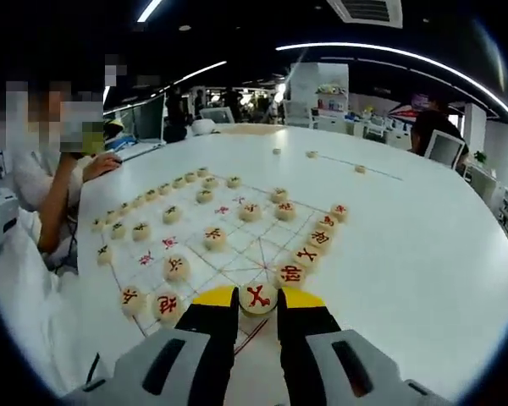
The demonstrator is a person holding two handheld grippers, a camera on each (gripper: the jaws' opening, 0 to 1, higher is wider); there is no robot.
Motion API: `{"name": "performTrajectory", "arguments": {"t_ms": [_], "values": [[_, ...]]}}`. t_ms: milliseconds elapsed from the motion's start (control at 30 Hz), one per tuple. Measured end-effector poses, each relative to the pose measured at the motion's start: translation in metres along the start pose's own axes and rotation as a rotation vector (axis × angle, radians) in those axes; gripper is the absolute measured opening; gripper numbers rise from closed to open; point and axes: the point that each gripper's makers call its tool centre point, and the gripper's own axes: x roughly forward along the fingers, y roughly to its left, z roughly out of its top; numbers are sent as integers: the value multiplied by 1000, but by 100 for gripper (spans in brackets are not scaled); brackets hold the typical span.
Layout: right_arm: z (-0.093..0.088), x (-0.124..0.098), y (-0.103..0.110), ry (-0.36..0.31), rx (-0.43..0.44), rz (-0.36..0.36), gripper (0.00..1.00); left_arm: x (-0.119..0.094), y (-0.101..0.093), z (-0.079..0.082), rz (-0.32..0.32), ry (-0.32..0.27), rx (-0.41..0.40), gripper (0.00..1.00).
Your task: Pick up the chess pieces one by one and place each piece onto its starting position on the chessboard, setting the pieces on their correct points until all the chess pieces are arranged in the starting layout
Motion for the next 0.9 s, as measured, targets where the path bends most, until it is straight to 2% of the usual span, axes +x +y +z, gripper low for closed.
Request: {"name": "performTrajectory", "arguments": {"t_ms": [300, 533, 600, 667, 900], "values": [[-8, 3, -10, 43, 17, -24, 20, 0, 2, -1, 2, -2, -5, 31], [-10, 5, -6, 60, 13, -11, 20, -2, 3, 0, 5, -6, -5, 31], [-10, 5, -6, 59, 15, -10, 26, -2, 3, 0, 7, -5, -5, 31], [-8, 3, -5, 40, 16, -1, 35, -1, 4, 0, 6, -4, -6, 31], [-5, -5, -11, 19, 23, -18, 35, 0, 3, 0, 3, -2, -5, 31]]}}
